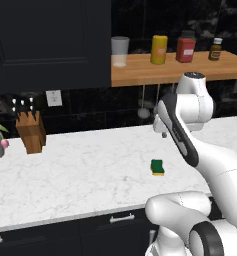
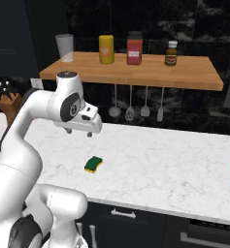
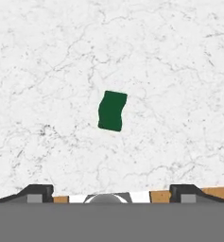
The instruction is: Pick up the sponge from the counter and clean the cutting board by briefly scrubbing or pressing down on the cutting board. Once finished, release the sponge.
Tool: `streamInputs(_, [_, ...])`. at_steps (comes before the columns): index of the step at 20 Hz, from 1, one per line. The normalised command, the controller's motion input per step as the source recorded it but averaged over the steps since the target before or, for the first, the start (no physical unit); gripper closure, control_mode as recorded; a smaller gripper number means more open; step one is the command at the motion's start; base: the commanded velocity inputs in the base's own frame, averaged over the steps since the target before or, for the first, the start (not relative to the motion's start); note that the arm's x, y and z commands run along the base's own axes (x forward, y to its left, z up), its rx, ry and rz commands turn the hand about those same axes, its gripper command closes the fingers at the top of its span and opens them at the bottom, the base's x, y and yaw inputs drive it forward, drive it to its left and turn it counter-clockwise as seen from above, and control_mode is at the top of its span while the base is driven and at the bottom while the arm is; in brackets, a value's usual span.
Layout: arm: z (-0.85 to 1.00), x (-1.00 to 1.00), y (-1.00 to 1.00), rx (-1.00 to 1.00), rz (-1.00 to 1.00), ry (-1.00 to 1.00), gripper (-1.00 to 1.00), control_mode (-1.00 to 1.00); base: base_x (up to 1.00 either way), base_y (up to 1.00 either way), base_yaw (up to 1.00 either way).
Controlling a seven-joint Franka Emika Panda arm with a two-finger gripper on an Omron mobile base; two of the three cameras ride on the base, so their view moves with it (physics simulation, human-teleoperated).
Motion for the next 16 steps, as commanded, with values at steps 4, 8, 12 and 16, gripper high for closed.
streamInputs(4, [-0.39, 0.0, -0.03, 0.02, -0.1, 0.1, -1.0, -1.0, 0.0, 0.0, 0.0])
streamInputs(8, [-0.64, 0.01, 0.0, 0.0, -0.12, 0.16, -1.0, -1.0, 0.0, 0.0, 0.0])
streamInputs(12, [-0.11, 0.04, 0.0, 0.0, -0.04, 0.04, -1.0, -1.0, 0.0, 0.0, 0.0])
streamInputs(16, [-0.27, 0.0, 0.0, 0.0, 0.0, 0.05, -1.0, -1.0, 0.0, 0.0, 0.0])
